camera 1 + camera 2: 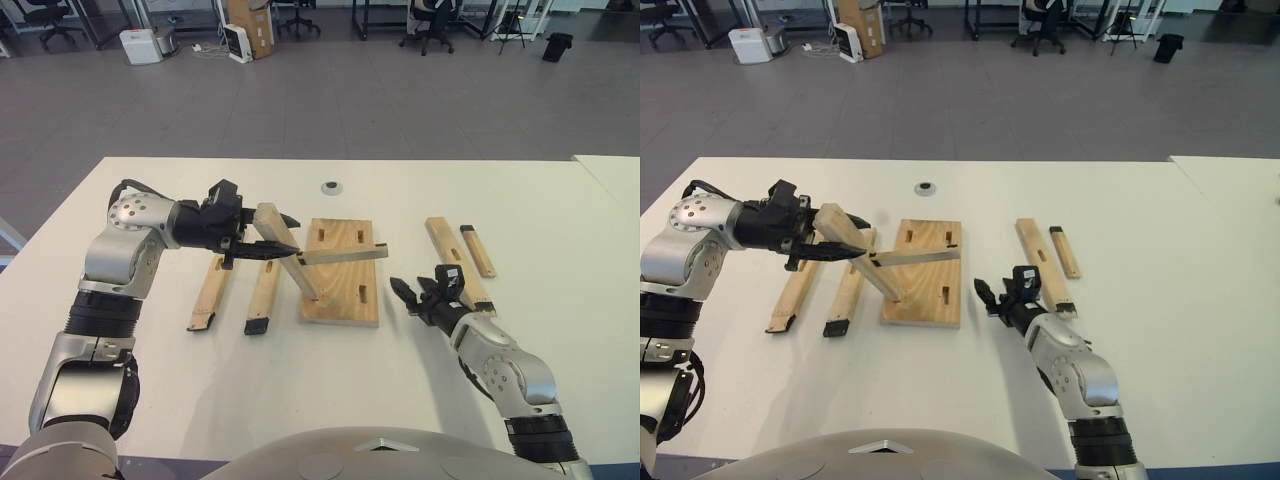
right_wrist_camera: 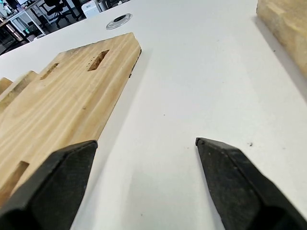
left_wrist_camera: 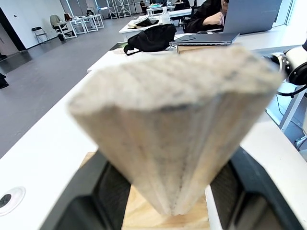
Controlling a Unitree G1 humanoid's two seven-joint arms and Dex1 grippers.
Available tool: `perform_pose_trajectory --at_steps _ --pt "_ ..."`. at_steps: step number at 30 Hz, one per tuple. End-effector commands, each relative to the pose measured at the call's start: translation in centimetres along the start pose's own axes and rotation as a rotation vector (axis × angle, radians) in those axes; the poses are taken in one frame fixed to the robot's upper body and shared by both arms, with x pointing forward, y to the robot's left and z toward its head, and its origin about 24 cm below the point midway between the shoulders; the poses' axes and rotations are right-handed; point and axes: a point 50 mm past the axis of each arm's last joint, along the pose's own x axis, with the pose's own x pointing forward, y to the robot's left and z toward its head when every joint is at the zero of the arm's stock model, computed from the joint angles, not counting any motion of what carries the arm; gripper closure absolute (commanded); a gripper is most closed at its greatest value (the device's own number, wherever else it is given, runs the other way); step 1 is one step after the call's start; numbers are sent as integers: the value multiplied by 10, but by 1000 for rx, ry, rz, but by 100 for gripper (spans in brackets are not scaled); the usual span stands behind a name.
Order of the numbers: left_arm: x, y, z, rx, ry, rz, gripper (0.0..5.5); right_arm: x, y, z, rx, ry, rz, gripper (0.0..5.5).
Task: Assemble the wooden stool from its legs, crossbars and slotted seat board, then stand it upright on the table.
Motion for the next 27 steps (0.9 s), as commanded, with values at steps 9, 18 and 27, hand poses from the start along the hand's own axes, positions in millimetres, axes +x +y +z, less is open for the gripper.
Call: perform_pose_trajectory --at_steps 9,18,27 --pt "20 -16 -51 -243 376 -94 344 13 28 -1 -63 -31 57 167" --pt "13 6 -35 42 130 231 217 10 20 7 -68 -59 37 167" --pt "-25 -36 -51 -75 216 184 144 6 17 3 -63 -48 26 167"
